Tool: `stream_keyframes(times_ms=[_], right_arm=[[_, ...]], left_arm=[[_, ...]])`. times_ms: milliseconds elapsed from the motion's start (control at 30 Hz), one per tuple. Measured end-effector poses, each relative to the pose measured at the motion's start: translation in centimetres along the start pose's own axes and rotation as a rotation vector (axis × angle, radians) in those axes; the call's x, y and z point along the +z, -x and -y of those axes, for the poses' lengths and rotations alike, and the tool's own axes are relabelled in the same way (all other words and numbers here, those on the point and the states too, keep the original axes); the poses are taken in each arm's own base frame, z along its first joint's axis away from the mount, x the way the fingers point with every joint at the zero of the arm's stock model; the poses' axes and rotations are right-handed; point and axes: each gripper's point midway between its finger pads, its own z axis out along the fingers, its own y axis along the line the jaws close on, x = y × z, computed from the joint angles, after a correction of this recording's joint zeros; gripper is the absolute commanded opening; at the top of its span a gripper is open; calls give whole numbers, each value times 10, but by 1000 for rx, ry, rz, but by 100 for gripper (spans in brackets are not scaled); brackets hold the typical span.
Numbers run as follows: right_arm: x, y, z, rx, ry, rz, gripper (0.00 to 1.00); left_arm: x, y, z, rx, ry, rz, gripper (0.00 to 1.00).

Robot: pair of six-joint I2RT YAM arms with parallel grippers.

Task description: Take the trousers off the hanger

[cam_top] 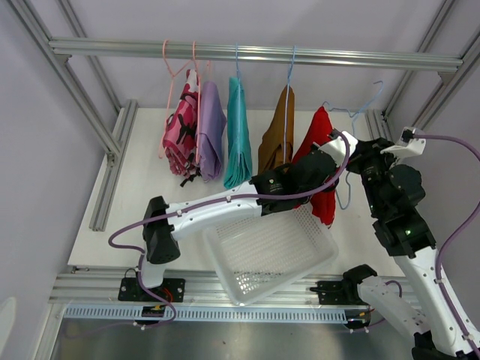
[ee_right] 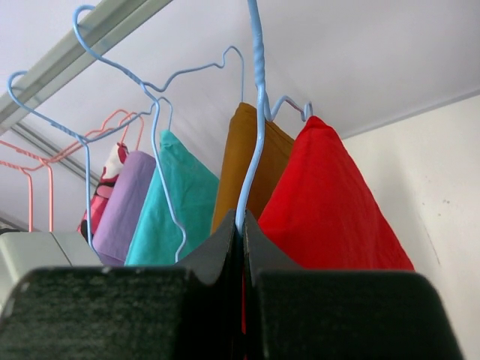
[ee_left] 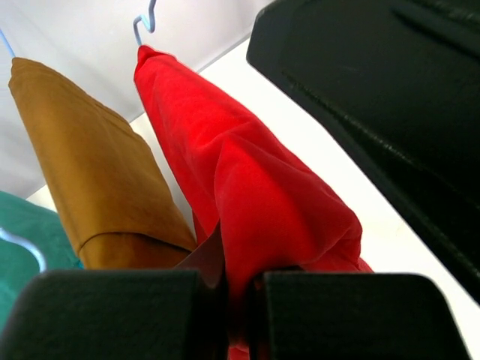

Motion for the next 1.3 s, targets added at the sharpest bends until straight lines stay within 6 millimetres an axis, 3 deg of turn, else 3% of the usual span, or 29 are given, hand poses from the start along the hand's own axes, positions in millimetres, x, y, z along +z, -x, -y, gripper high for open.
stream_keyframes(times_ms=[267,367,467,633,933,1100,1300], right_arm=[[6,-7,6,24,-19,23,0],[13,-40,37,-47,-129,-49,0],[19,-71,64,-106,-228,-132,0],[17,-85,78,-125,-268,-155,0],[14,-105,94,-138,-293,-187,0],[10,-110,101,-142,-304,-199,0],[3,-109,104,-139,-303,-201,0]], left_arm=[[0,-7,-9,33,27,-30,1],[-6,23,-4,-18,15,51,1],[-26,57,-1,-66,-3,134,1],[-43,87,-6,-108,-12,208,1],[-48,95,-11,-86,-6,225,1],[-69,100,-29,-87,14,245,1],[-120,130,-73,-150,45,327,1]])
